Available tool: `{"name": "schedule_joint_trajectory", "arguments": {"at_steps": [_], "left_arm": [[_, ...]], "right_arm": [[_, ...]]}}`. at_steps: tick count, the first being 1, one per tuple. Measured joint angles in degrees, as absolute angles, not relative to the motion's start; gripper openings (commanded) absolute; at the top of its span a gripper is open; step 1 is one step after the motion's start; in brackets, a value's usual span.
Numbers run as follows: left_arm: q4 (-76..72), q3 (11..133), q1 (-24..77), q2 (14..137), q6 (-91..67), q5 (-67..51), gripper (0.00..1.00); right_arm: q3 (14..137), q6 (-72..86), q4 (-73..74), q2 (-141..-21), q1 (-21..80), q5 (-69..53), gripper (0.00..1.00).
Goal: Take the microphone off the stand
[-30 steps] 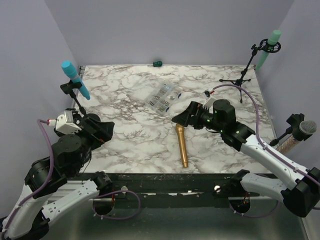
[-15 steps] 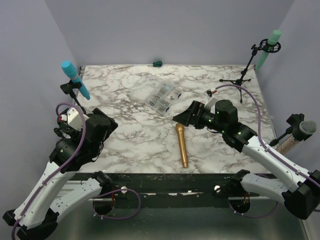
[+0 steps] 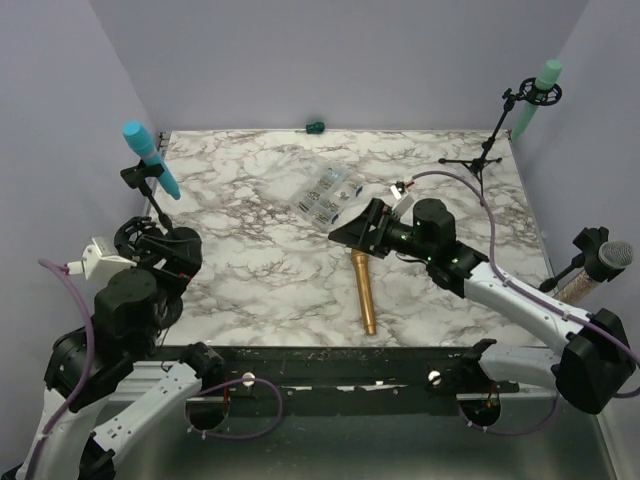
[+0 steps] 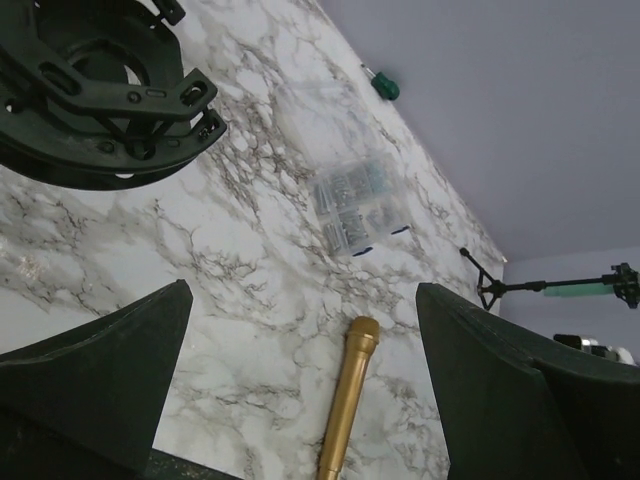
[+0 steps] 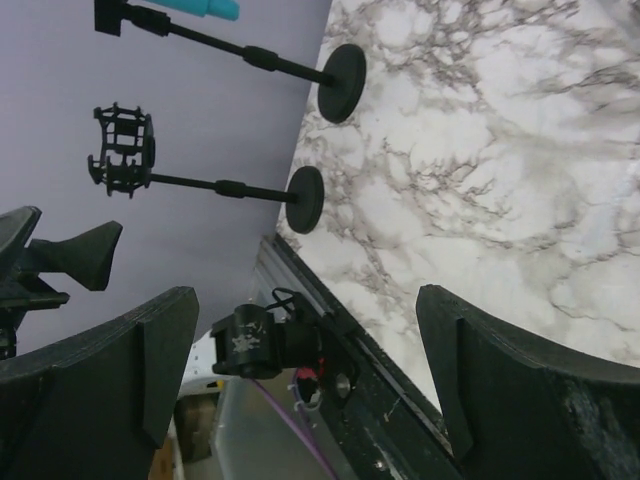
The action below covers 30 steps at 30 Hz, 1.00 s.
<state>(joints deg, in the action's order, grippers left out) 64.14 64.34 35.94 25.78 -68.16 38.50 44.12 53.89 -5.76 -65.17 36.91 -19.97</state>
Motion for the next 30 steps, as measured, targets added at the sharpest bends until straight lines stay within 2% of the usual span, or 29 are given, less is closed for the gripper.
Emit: {"name": "schedule_joint_trajectory", "arguments": {"at_steps": [6, 10, 21, 30], "left_arm": [[65.54, 70.89, 35.94, 23.73, -62.00, 38.57, 0.98], [66.70, 75.83, 35.94, 22.63, -58.06, 40.29, 0.98], [70.70, 83.02, 35.94, 23.03, -47.13, 47.81, 0.98], [73.08, 83.02, 35.94, 22.85, -44.86, 48.23, 0.99]], "right_arm": [[45.56, 62.00, -16.03, -73.91, 42.26, -21.06, 1.00], [50.68, 65.54, -22.06, -81.14, 47.88, -20.43, 1.00], [77.84, 69.41, -30.98, -106.37, 62.46, -18.11, 1.00], [95.29, 71.59, -30.06, -121.56, 67.02, -14.87, 1.00]]}}
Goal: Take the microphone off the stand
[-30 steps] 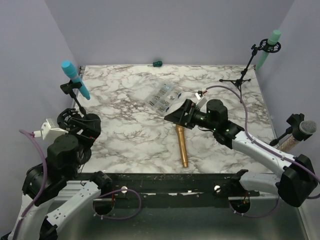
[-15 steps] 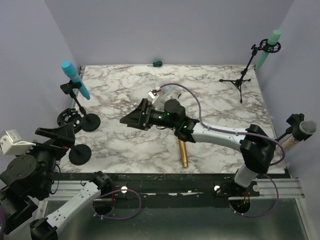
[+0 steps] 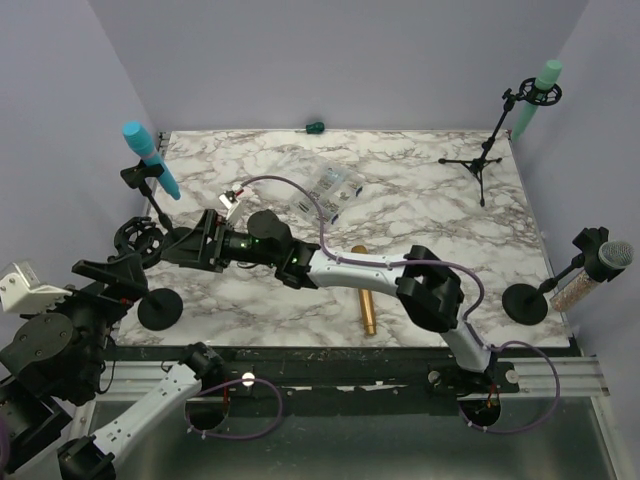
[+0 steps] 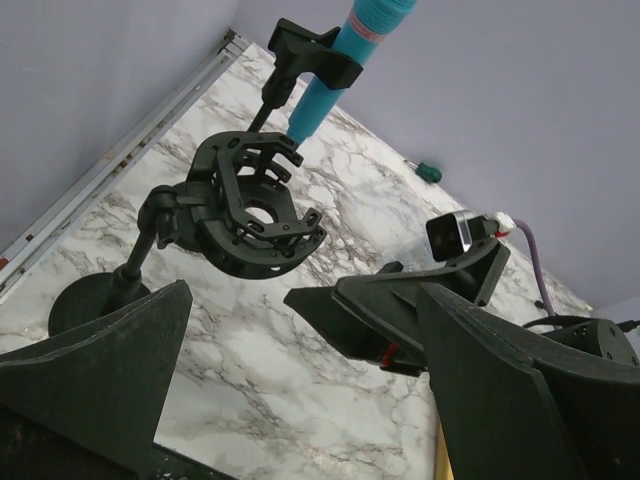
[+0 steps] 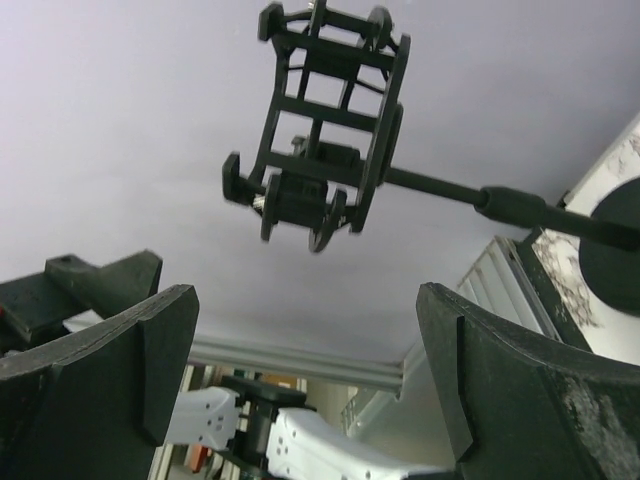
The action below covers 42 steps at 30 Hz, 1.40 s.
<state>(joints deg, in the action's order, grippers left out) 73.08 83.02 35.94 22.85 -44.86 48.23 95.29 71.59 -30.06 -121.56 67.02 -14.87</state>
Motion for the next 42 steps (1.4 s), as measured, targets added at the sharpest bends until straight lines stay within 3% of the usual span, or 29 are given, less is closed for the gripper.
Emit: {"name": "schedule_joint_trajectory", "arguments": {"at_steps": [19, 22, 26, 34, 42], "left_arm": [[76.03, 83.02, 35.94, 18.04, -42.59, 48.75, 0.98], [76.03, 82.98, 35.94, 18.04, -42.41, 48.84, 0.99], [76.09, 82.24, 35.94, 17.82, -42.41, 48.84, 0.99], [76.16, 81.49, 35.94, 17.61, -42.41, 48.84, 0.99], [76.16, 80.79, 35.94, 17.61, -42.46, 48.82, 0.98]], "right_arm": [[120.90, 70.81, -19.88, -136.51, 68.53, -9.76, 1.00], [121.75, 70.63, -18.61, -136.99, 68.79, -9.19, 0.94], [121.75, 70.35, -18.00, -136.99, 68.99, -8.12, 0.79], [121.95, 70.30, -18.55, -136.94, 69.01, -7.01, 0.68], [120.77, 68.75, -17.69, -135.48, 69.12, -6.70, 0.64]]}}
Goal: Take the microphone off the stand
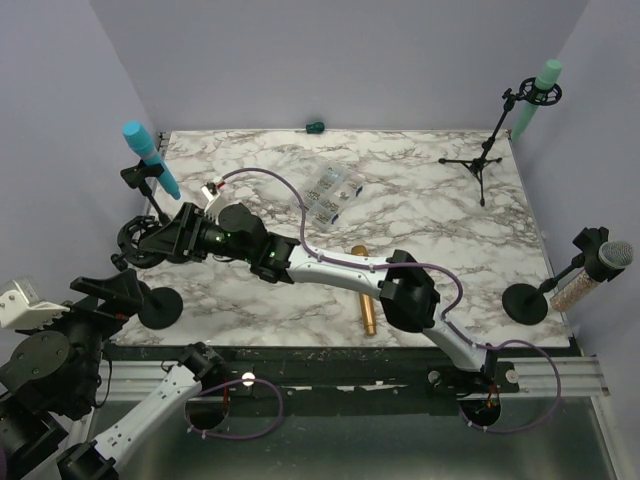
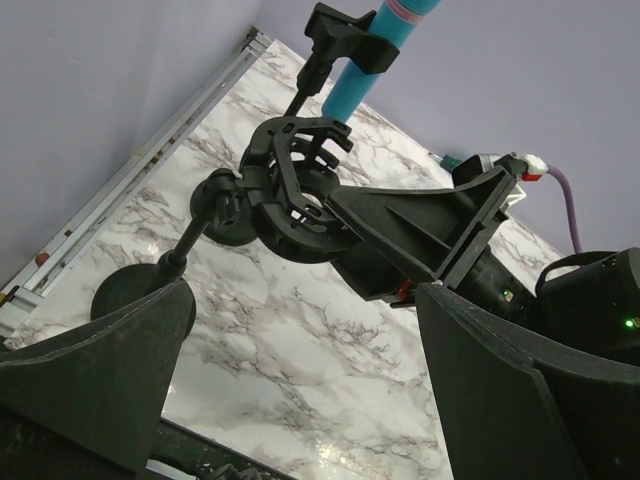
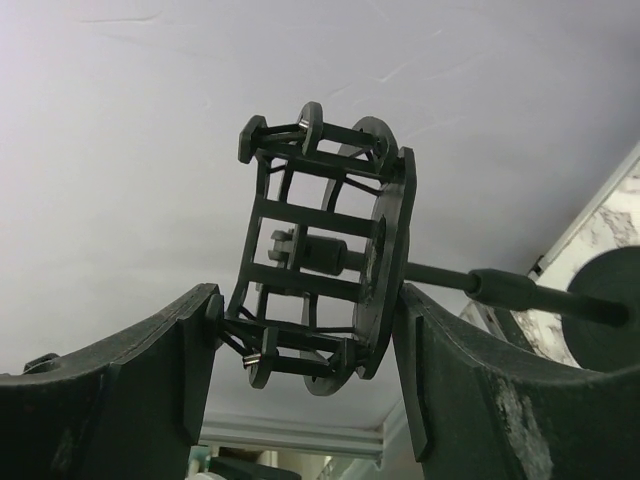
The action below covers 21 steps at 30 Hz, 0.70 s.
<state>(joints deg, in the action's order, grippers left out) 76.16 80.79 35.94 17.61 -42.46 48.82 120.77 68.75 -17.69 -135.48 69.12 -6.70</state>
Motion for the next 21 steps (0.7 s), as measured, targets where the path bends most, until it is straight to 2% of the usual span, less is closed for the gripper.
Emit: {"name": "schedule_joint_trajectory", "arguments": {"at_steps": [4, 13, 21], "left_arm": [[76.14, 79.85, 35.94, 17.61, -42.52, 48.80, 0.99], [76.05, 77.54, 35.94, 17.61, -43.35, 47.86, 0.99], [75.05, 73.43, 35.94, 16.80, -44.25, 45.12, 0.98]], "right_arm": [[116.33, 66.87, -16.51, -131.59, 69.30, -5.26, 0.62], [103.44, 64.86, -16.73, -121.89, 67.81, -3.84, 0.50], [90.32, 65.71, -19.11, -112.44, 63.22, -3.88, 0.50]]}}
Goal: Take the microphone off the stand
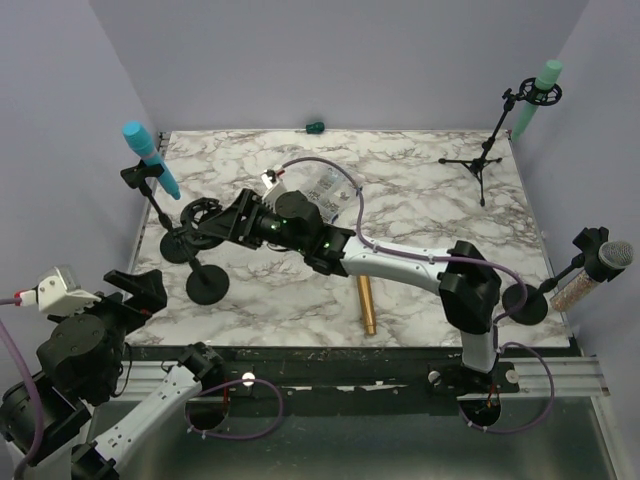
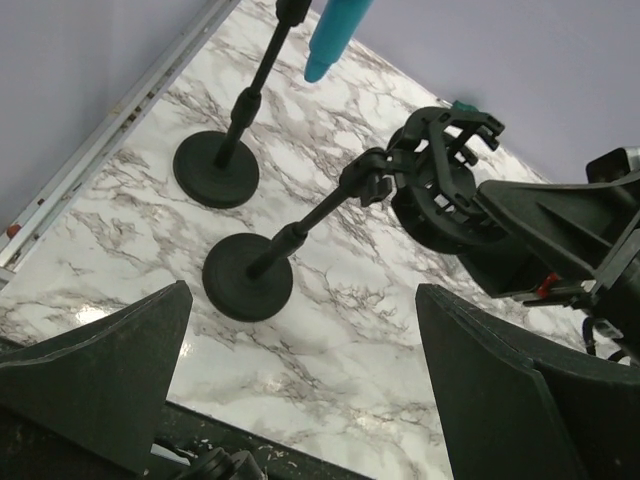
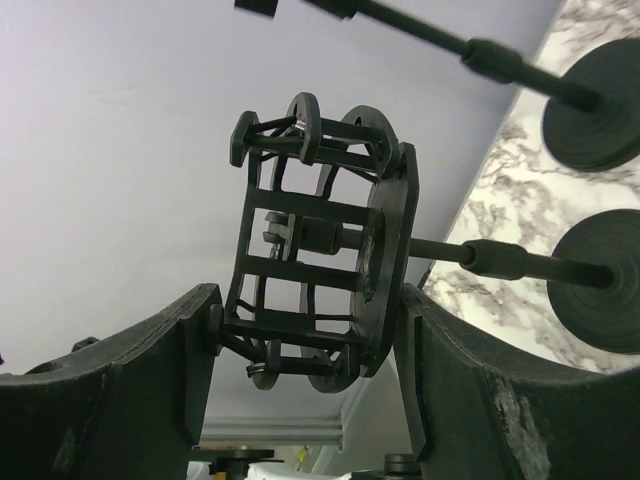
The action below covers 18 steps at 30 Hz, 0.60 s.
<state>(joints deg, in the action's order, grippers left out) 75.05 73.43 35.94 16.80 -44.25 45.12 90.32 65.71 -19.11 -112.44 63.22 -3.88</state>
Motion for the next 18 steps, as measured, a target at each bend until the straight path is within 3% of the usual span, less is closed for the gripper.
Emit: {"name": "schedule_joint_trajectory", "arguments": {"at_steps": [11, 18], "left_arm": [[69.71, 68.23, 35.94, 16.73, -41.82, 35.88, 0.99], [65.47, 64.36, 35.94, 16.97, -38.89, 28.16, 0.98]], "right_arm": [[81.38, 65.63, -19.35, -104.95, 57.10, -5.80, 0.51], [79.99, 64.27, -19.31, -103.48, 55.90, -7.70, 0.66]]}}
